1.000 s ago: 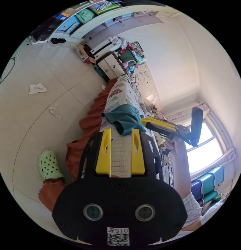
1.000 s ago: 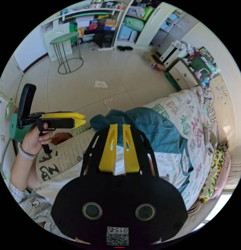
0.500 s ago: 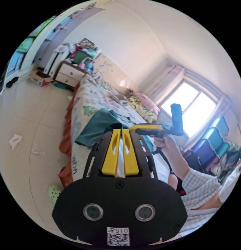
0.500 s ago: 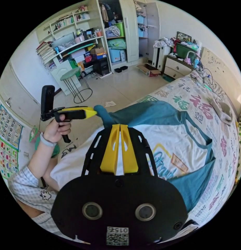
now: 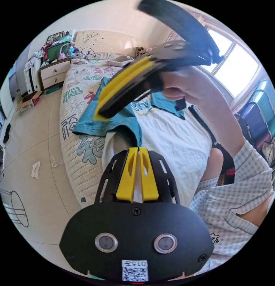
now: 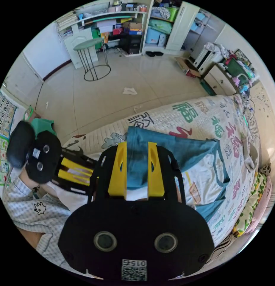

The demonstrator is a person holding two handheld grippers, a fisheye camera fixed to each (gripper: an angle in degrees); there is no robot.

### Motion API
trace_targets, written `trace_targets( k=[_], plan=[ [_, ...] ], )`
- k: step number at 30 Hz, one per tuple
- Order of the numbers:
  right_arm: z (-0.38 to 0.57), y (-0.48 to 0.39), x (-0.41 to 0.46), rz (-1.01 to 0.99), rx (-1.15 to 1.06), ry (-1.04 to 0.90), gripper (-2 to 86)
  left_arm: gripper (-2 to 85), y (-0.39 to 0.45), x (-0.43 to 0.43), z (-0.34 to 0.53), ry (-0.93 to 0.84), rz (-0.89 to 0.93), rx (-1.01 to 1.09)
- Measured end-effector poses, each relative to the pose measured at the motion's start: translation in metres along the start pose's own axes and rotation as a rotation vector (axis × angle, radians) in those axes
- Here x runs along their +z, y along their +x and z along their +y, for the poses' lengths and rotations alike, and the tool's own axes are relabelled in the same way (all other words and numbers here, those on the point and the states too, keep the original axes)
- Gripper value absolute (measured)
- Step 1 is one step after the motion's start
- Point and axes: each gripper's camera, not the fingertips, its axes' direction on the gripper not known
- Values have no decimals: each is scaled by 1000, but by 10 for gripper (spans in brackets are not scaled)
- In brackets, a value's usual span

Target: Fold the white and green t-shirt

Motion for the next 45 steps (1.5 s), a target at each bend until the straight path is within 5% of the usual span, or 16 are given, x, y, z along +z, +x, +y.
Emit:
trace_targets(
  k=[8, 19, 26, 30, 38, 45],
  plan=[
    [-40, 13, 8, 110, 69, -54, 6, -6, -5, -2, 18, 74, 72, -53],
    [-18, 101, -129, -132, 373, 507, -7, -6, -44, -79, 76, 604, -182, -353],
    [118, 145, -135, -151, 443, 558, -6, -6, 14, -43, 31, 419, -183, -77],
    [187, 156, -102, -229, 481, 431, -2, -3, 38, -4, 13, 186, -176, 51],
    [219, 157, -119, -161, 346, 218, 47, 51, 43, 12, -3, 39, -37, 107],
    [172, 218, -154, -120, 439, 327, 69, 76, -11, -13, -14, 292, 24, -201]
  ],
)
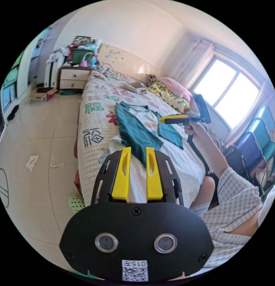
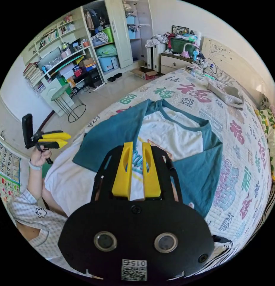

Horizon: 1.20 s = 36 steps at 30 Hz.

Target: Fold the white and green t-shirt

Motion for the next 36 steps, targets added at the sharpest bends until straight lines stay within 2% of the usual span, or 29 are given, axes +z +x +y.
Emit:
trace_targets(
  k=[5, 9, 12, 16, 18, 20, 23, 26, 31, 36],
  plan=[
    [-68, 22, 25, -80, 106, -9, 85, 60, -15, 18, -25, 29, -151, -112],
    [-105, 41, 54, -149, 185, -131, 88, 69, -8, 55, -48, -121, -193, -52],
    [-116, 42, 49, -90, 163, -128, 25, 29, -3, 70, -60, -163, -257, -19],
    [-118, 52, 12, -144, 173, -9, -4, 6, -7, 67, -70, -95, -319, -44],
    [-116, 62, -11, -180, 210, 66, -5, 2, -10, 51, -72, -1, -366, -76],
    [-116, 67, -15, -207, 228, 63, -1, 1, -16, 49, -73, 16, -333, -106],
    [-117, 67, -8, -193, 228, -14, 21, 6, -16, 56, -73, -3, -458, -126],
    [-110, 63, -19, -161, 206, 2, 55, 44, -12, 44, -74, 16, -406, -125],
    [-94, 45, -36, -185, 63, -103, 70, 72, 29, 37, -79, -53, -294, 28],
    [-81, 21, -22, -87, -2, -218, 35, 58, 47, 63, -85, -173, -216, 94]
  ],
)
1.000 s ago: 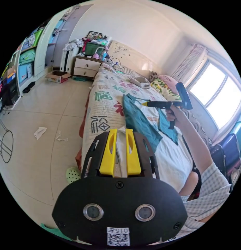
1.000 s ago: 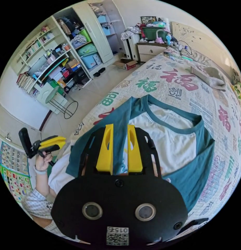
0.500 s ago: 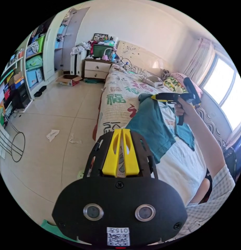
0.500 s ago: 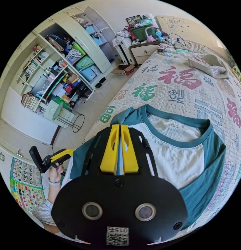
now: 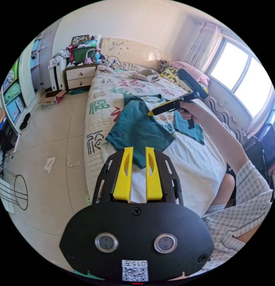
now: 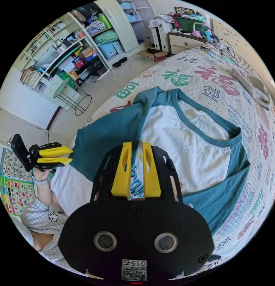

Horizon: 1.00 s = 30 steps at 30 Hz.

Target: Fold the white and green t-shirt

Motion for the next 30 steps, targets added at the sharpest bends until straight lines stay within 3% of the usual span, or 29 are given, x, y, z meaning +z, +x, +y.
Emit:
trace_targets(
  k=[3, 8, 14, 19, 23, 30],
  plan=[
    [-1, -9, 6, 43, 3, -3, -2, 52, 3, 16, -4, -104, -65, 23],
    [8, -15, -9, 104, 5, 33, -6, 57, 2, 10, -4, -103, -72, 51],
    [32, 19, -53, 268, 75, 129, 35, 72, -40, -44, -15, 99, 14, -32],
    [57, 75, -81, 236, 216, 288, 56, 78, -52, -48, -87, 140, -13, 17],
    [65, 128, -81, 191, 319, 304, 71, 74, -62, 0, -162, 164, 83, 12],
    [41, 159, -35, 153, 250, 77, 111, 75, -87, 127, -234, -65, 183, -73]
  ],
)
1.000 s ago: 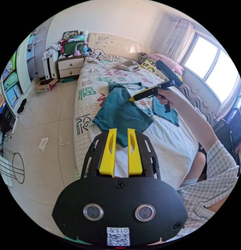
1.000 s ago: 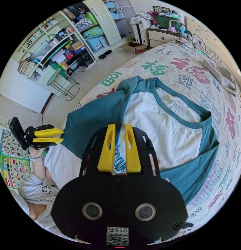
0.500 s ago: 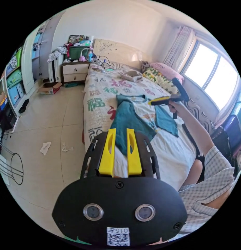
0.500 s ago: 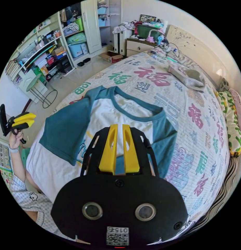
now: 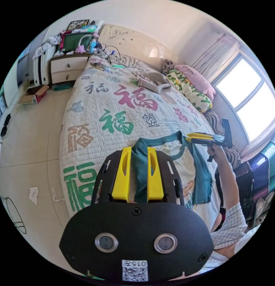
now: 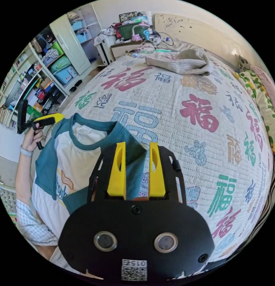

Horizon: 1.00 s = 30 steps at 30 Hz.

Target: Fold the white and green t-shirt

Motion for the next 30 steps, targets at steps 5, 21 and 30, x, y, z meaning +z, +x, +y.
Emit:
trace_targets(
  k=[5, 21, 30],
  plan=[
    [9, -18, 4, 108, -152, -23, 49, 20, 20, 41, -7, -173, -68, 186],
    [50, -17, -61, 266, 77, 377, -10, -2, 107, -14, 17, 298, -439, 299],
    [140, -17, -70, 121, 58, 417, -10, 0, 110, -14, 90, 339, -363, 330]
  ],
)
